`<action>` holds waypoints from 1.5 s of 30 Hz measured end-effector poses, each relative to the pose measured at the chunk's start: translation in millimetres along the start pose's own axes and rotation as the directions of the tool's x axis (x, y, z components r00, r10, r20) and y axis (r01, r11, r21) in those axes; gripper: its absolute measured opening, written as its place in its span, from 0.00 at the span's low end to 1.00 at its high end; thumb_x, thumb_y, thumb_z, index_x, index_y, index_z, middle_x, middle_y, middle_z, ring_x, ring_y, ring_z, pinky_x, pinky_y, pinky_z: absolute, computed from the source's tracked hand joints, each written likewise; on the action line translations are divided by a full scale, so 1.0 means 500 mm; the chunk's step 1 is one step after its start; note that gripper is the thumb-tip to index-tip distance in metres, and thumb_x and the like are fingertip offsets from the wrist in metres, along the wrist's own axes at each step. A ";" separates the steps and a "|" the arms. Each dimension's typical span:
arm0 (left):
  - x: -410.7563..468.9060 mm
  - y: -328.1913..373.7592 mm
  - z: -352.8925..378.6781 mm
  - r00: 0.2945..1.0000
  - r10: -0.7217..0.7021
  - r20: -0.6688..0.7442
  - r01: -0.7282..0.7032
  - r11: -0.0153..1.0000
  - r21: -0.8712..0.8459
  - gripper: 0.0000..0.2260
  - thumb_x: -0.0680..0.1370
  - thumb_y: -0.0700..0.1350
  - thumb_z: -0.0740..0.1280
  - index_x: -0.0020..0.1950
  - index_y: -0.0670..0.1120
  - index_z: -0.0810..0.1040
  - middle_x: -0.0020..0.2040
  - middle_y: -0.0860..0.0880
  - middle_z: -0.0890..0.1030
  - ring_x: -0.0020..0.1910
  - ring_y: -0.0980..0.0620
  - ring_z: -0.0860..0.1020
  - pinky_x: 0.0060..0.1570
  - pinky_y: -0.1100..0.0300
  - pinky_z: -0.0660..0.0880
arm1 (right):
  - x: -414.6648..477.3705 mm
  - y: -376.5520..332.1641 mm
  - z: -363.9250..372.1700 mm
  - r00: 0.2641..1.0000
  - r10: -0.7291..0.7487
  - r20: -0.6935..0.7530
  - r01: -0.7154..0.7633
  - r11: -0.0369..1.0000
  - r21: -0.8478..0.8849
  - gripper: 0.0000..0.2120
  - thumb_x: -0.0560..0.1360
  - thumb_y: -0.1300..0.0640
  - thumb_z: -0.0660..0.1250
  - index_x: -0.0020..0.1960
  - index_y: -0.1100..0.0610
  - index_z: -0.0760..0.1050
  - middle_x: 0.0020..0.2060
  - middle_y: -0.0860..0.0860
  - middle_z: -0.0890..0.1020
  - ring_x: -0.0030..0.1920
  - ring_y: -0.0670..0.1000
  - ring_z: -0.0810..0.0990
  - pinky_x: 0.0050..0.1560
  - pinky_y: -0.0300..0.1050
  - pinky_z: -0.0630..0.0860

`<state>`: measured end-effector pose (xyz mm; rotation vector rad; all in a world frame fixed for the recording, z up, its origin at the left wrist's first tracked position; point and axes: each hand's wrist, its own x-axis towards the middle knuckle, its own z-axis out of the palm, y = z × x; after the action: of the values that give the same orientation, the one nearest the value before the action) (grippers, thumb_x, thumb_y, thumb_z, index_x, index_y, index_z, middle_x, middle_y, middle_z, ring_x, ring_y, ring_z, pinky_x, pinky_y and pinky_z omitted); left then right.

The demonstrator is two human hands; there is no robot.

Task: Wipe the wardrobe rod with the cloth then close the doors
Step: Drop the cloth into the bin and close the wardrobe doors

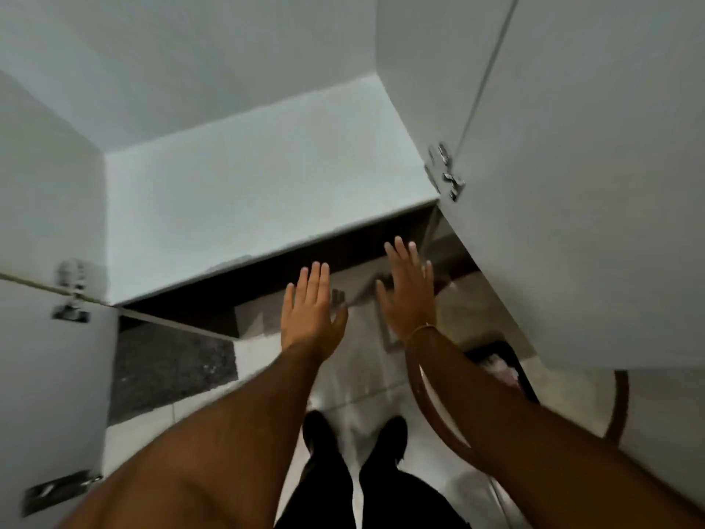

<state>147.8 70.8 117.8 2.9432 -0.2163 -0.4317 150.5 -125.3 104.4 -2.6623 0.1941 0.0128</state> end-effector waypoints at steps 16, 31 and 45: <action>-0.080 -0.126 -1.006 0.509 -0.010 -0.861 0.139 0.988 0.070 0.34 0.85 0.64 0.37 0.89 0.51 0.41 0.90 0.49 0.43 0.89 0.47 0.44 0.87 0.42 0.44 | 0.222 -0.728 -0.738 0.566 -0.577 -0.588 0.375 0.816 -0.440 0.39 0.84 0.40 0.59 0.88 0.49 0.47 0.88 0.52 0.50 0.88 0.57 0.50 0.85 0.65 0.49; -0.261 -0.146 -1.251 0.249 0.066 -0.966 0.104 0.990 0.095 0.35 0.84 0.64 0.44 0.89 0.50 0.42 0.90 0.48 0.46 0.89 0.46 0.46 0.87 0.41 0.46 | 0.108 -0.870 -0.968 0.339 -0.623 -0.705 0.298 0.782 -0.548 0.38 0.83 0.42 0.62 0.88 0.50 0.50 0.88 0.52 0.54 0.88 0.57 0.53 0.84 0.66 0.52; -0.266 0.227 -1.253 0.077 0.314 -0.946 -0.284 0.917 0.281 0.33 0.86 0.60 0.54 0.89 0.52 0.50 0.90 0.51 0.51 0.89 0.49 0.49 0.87 0.42 0.51 | -0.253 -0.531 -1.308 -0.278 -0.206 -0.938 0.362 0.883 -0.301 0.35 0.79 0.48 0.66 0.84 0.46 0.61 0.86 0.51 0.59 0.87 0.59 0.54 0.84 0.64 0.43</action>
<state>193.3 66.9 766.5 2.3378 -0.5937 1.6008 46.3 -171.6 812.2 -1.7052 -0.0250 -2.3052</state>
